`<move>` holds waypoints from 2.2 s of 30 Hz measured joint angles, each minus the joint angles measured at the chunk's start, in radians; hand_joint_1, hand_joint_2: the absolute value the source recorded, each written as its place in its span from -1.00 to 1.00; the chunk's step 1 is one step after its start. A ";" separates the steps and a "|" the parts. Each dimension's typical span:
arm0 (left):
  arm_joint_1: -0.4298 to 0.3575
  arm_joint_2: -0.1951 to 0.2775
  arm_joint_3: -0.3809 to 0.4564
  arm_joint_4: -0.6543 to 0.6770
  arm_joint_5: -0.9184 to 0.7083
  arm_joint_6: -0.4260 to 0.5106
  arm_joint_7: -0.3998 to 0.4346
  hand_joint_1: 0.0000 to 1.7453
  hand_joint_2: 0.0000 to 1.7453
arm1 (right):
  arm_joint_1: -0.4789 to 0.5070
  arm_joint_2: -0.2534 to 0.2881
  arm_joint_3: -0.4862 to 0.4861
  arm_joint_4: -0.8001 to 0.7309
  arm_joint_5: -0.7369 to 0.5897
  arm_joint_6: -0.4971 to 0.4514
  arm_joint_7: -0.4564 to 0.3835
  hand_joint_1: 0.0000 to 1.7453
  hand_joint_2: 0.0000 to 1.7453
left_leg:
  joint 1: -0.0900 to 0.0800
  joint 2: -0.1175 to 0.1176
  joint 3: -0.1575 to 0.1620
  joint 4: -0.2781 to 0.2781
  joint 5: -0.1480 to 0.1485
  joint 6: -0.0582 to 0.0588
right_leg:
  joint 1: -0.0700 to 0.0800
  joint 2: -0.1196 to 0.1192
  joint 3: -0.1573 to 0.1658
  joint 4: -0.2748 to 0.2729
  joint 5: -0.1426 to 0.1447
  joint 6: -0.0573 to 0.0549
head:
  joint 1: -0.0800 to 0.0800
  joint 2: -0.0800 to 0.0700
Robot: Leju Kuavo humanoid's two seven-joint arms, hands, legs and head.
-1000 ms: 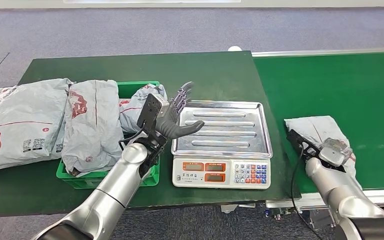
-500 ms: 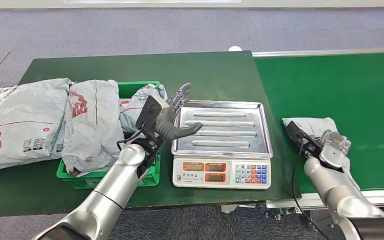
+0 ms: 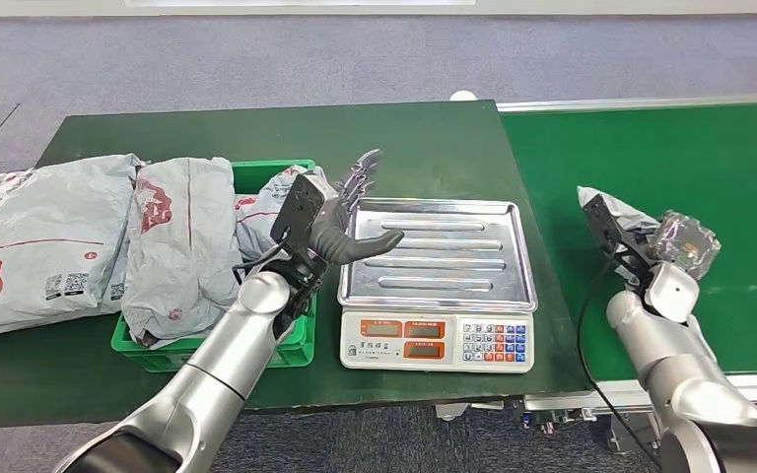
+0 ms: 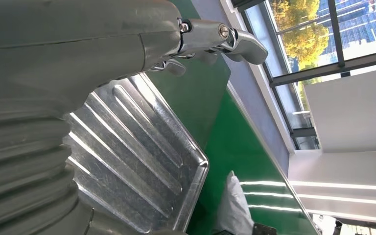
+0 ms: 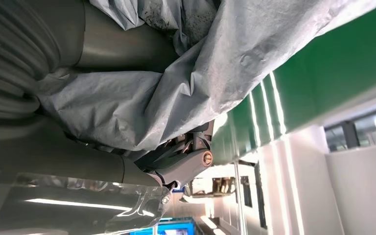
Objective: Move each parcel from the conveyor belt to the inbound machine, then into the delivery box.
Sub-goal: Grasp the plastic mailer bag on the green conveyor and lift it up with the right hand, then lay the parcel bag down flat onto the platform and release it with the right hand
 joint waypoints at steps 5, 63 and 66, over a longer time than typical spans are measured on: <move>-0.002 -0.001 0.000 0.009 -0.015 0.000 -0.015 -1.00 1.00 | 0.036 -0.016 -0.030 -0.135 0.003 -0.017 -0.078 1.00 1.00 | 0.000 0.000 0.000 0.000 0.000 0.000 | 0.000 0.000 0.000 0.000 0.000 0.000 | 0.000 0.000; -0.068 -0.030 0.000 0.064 -0.035 0.003 -0.054 -1.00 1.00 | 0.475 0.265 0.536 -0.926 0.076 0.156 -0.092 -1.00 1.00 | 0.003 0.001 0.000 -0.001 0.000 -0.003 | 0.003 0.001 -0.001 0.000 -0.002 -0.003 | 0.000 0.000; -0.068 -0.030 0.000 0.069 -0.035 0.001 -0.056 -1.00 1.00 | 0.480 0.262 0.487 -0.970 -0.019 0.151 -0.132 -1.00 1.00 | 0.003 0.001 0.000 -0.001 0.000 -0.003 | 0.003 0.001 -0.001 0.000 -0.002 -0.003 | 0.000 0.000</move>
